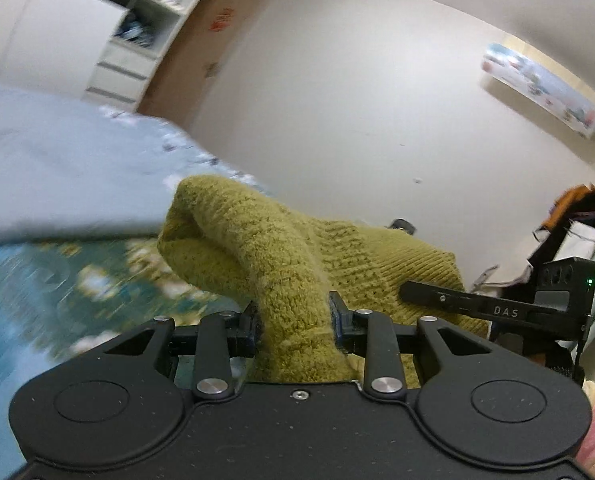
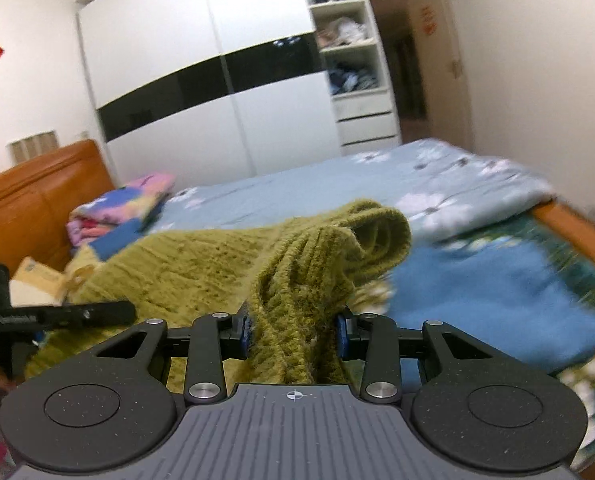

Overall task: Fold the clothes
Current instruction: 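Lift the folded sweater with both grippers and carry it to the clothes stack, then lower the folded sweater onto the dark clothes stack and open both grippers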

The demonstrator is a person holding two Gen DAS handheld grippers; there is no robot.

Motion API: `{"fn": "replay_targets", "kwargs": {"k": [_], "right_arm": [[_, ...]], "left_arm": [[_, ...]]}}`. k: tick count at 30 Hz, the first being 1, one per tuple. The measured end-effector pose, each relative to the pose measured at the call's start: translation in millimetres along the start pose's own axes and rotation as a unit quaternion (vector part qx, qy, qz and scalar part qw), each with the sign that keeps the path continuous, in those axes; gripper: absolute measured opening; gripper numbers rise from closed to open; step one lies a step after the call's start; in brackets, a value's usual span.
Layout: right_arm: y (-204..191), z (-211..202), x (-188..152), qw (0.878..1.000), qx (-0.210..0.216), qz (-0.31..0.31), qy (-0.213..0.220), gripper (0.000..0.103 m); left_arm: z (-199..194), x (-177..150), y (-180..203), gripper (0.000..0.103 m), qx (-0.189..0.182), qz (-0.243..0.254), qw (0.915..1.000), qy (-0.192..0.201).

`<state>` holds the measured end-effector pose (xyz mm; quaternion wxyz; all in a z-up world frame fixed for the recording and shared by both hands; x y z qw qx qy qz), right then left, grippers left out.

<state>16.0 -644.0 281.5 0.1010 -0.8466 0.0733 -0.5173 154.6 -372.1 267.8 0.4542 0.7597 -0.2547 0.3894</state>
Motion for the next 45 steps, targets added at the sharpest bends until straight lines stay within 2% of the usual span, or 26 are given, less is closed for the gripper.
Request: {"fn": "replay_targets", "kwargs": {"k": [6,12,15,19,22,25,30,31,33,37,41,42,45], "right_arm": [[72.3,-20.1,45.5,0.999,-0.048,-0.017,0.016,0.033],[149.1,-8.4,73.9,0.996,-0.084,-0.021,0.009,0.033],[180.5,11.4,70.4,0.995,-0.095,-0.009,0.01,0.034],[221.4,58.1,38.4,0.995,-0.099,0.022,-0.021,0.035],[238.4,88.4,9.4,0.992,-0.11,0.023,-0.054,0.039],[251.6,97.2,-8.9,0.993,-0.096,0.049,-0.039,0.042],[255.9,100.1,-19.1,0.993,-0.104,0.053,-0.034,0.049],[257.9,97.7,-13.2,0.992,-0.107,0.052,-0.031,0.053],[257.2,93.3,-6.3,0.992,-0.11,0.05,-0.027,0.054],[250.4,80.0,0.6,0.989,-0.138,0.043,-0.021,0.074],[246.2,66.9,2.2,0.986,-0.154,0.056,-0.024,0.079],[243.9,63.8,1.7,0.985,-0.158,0.058,-0.026,0.08],[231.3,50.4,0.0,0.982,-0.18,0.053,-0.027,0.092]], "left_arm": [[88.4,28.8,54.8,0.029,-0.027,0.023,0.9994,0.007],[165.3,26.8,74.9,0.029,-0.038,0.039,0.9983,0.018],[192.4,10.9,71.9,0.029,-0.027,0.036,0.9986,0.026],[222.0,-21.5,48.1,0.03,-0.008,0.033,0.9993,-0.016],[230.1,-36.1,27.2,0.033,-0.003,0.036,0.999,-0.027],[235.6,-43.9,10.3,0.034,-0.001,0.03,0.9991,-0.029],[232.3,-48.0,4.6,0.035,-0.002,0.041,0.9988,-0.026],[233.1,-46.0,5.3,0.036,-0.004,0.039,0.9989,-0.026],[231.1,-39.3,7.3,0.038,-0.007,0.037,0.9989,-0.027],[219.6,-36.6,15.4,0.05,0.009,0.05,0.9983,-0.029],[204.9,-37.6,15.5,0.055,0.025,0.057,0.9976,-0.031],[199.9,-37.4,14.1,0.058,0.029,0.054,0.9976,-0.032],[180.1,-37.5,7.7,0.071,0.041,0.046,0.9975,-0.034]]}}
Point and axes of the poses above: each gripper's, at about its wrist camera, not at the fingertips, and z roughly the way its jaws point, y to its right, x to its top, the point moved 1 cm from there along z, roughly the way its jaws point, and after that the axes turned 1 degree about x, right-handed, at the moved point
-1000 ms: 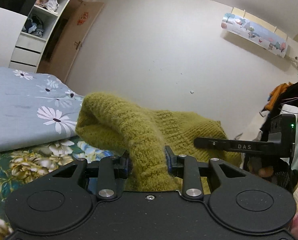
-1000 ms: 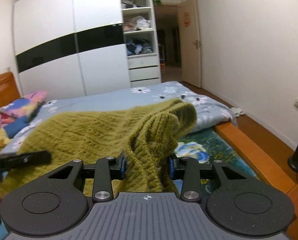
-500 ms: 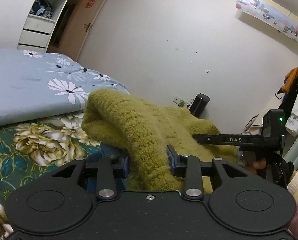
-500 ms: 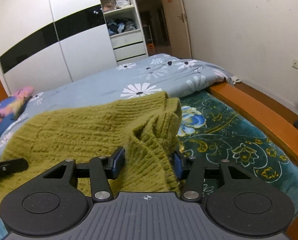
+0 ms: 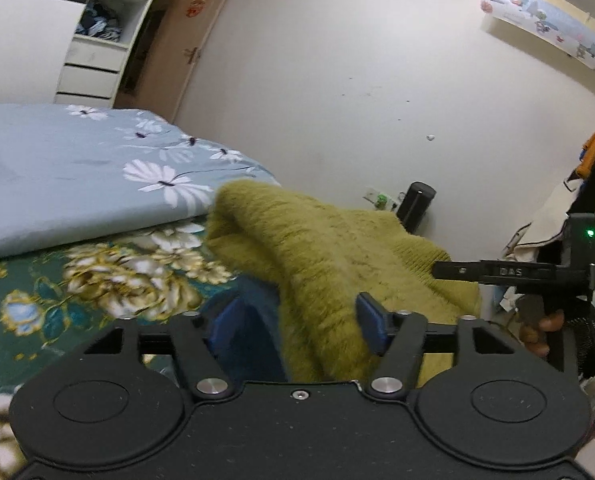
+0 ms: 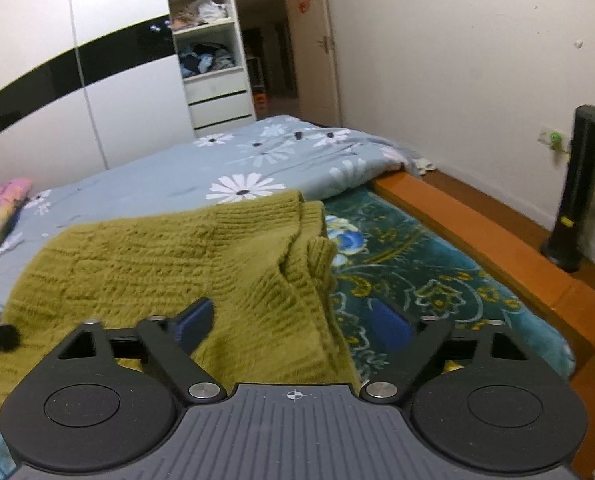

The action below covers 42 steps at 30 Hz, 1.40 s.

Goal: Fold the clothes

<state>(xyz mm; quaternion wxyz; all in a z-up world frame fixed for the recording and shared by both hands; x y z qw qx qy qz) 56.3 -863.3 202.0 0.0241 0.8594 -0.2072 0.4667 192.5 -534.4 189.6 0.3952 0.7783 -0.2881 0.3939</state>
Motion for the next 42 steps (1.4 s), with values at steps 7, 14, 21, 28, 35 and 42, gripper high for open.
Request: {"fn": "replay_targets", "kwargs": {"k": [7,14,21,28,35,42], "right_arm": [[-22.3,-52.5,-25.4,0.999,-0.019,0.009,0.037,0.103],[-75.4,-103.5,-79.5,0.998,-0.034,0.004,0.053,0.103],[-137.1,-131.4,-129.8,0.999,-0.012,0.009,0.05,0.103],[-203.9,-146.4,-172.3,0.999,0.023,0.019,0.041,0.103],[-285.2,-143.5,-191.0,0.997,0.067,-0.019,0.022,0.103],[-373.6,-132.6,-197.0,0.993,0.1,-0.061,0.009,0.103]], "left_arm": [[-71.9,-34.8,-21.0,0.089,0.044,0.039,0.998,-0.022],[-161.1,-79.6,-47.5,0.099,0.098,0.033,0.9946,-0.008],[-235.5,-119.2,-81.2,0.101,0.138,-0.036,0.9898,0.002],[-294.4,-156.1,-116.6,0.101,0.187,-0.084,0.9788,0.004],[-362.2,-182.2,-161.1,0.101,0.237,-0.114,0.964,0.037],[-426.2,-207.9,-207.1,0.101,0.307,-0.14,0.9395,0.061]]}}
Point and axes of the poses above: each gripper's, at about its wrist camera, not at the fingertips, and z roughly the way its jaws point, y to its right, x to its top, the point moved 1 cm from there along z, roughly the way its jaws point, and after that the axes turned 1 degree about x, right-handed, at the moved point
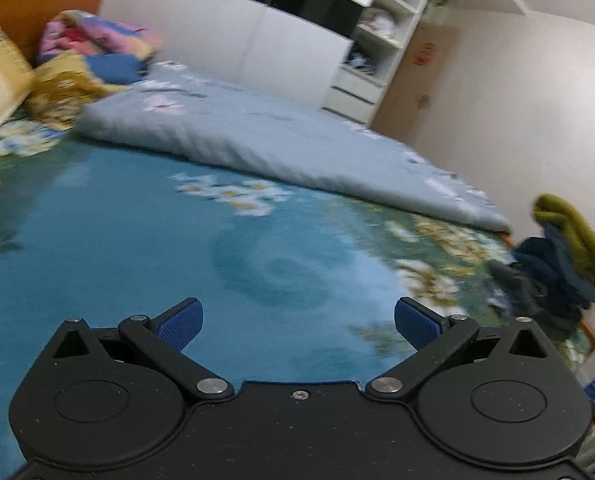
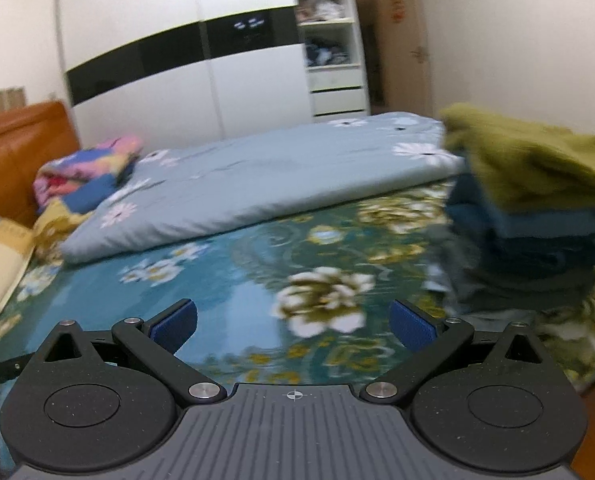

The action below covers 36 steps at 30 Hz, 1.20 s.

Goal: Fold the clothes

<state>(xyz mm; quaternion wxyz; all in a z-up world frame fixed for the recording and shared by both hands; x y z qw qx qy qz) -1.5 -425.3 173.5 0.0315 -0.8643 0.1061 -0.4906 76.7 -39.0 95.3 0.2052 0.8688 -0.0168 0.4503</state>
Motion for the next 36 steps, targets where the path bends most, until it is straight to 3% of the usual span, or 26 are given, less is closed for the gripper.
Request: {"fn": "replay_targets", "kwargs": {"k": [8,15,20,29,36], "right_arm": [[-94.2,42.8,-11.0,0.998,0.05,-0.04,-0.029,0.103],[-155.7,82.8,-38.6,0.992,0.094,-0.052,-0.071,0.103],[-184.4,107.3,-71.7,0.987,0.114,-0.049,-0.105,0.103],[-217.5,120.1,-129.3,0.986,0.113,-0.074,-0.101,0.103],[-216.3,116.4,-153.9,0.989,0.088,-0.068,-0.095,0.103]], "left_arm": [[-21.9,-7.7,-72.3,0.101,0.082,-0.042,0.9956,0.014],[-33.4,-18.1,-106.5,0.101,0.137,-0.04,0.9897,0.011],[-43.5,-29.2,-111.4,0.101,0.162,-0.005,0.9867,0.011],[-28.8,-57.0,-109.3,0.101,0.197,0.029,0.9796,-0.025],[-8.5,-72.1,-94.4,0.101,0.189,0.031,0.9807,-0.04]]}}
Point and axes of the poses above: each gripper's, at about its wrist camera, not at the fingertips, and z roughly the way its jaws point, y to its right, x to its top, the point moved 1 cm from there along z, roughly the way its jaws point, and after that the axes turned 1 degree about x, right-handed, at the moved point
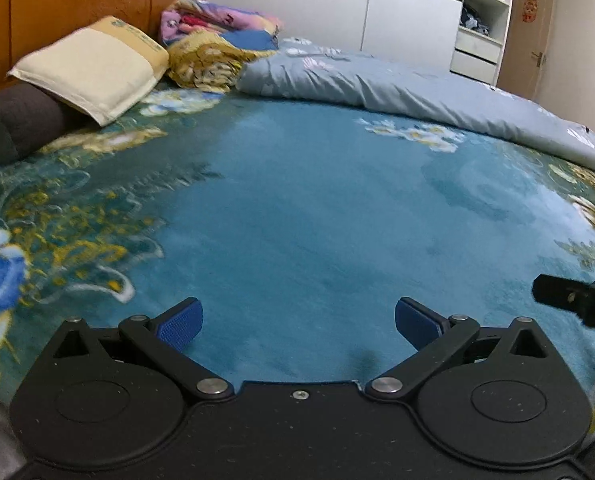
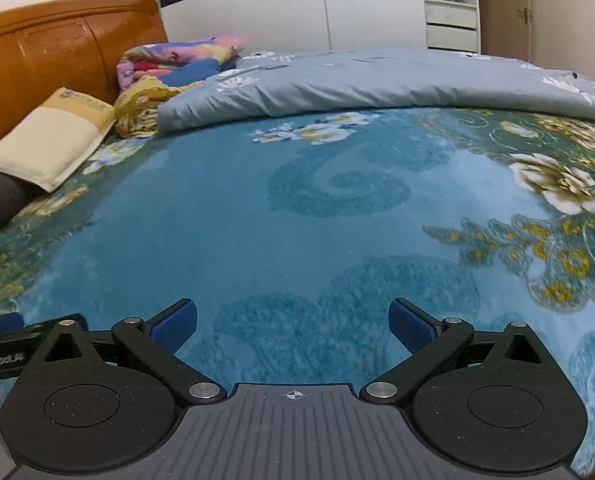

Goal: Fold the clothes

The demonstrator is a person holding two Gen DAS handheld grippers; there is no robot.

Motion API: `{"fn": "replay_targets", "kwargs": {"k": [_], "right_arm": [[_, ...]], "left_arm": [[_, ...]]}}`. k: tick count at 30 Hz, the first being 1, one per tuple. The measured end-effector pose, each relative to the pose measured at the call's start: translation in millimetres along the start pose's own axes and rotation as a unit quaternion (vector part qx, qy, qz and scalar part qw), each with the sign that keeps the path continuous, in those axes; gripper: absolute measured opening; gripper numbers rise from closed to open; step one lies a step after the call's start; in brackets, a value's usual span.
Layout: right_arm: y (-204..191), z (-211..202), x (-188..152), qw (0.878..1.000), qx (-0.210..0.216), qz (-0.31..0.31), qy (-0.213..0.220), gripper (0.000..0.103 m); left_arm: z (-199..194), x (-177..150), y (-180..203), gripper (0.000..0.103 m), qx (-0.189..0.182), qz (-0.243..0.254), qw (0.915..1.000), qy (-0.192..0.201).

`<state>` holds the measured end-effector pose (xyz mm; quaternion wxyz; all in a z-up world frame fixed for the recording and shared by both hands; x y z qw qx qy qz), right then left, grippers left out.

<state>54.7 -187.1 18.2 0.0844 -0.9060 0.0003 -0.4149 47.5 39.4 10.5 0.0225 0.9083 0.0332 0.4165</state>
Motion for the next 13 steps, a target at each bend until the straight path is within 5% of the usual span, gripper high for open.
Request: {"fn": "replay_targets", "kwargs": {"k": [13], "right_arm": [[5.8,-0.8,-25.0,1.0,-0.002,-0.001,-0.024,0.103]], "left_arm": [[6.8,-16.5,29.4,0.102,0.023,0.052,0.9984,-0.001]]}}
Point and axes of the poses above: each gripper's, at about its wrist camera, not at the fingertips, and z roughly the way its jaws point, y to its right, x to its top, the point moved 1 cm from there along z, roughly the way its jaws point, and after that the axes turned 1 degree about x, right-handed, at the moved point
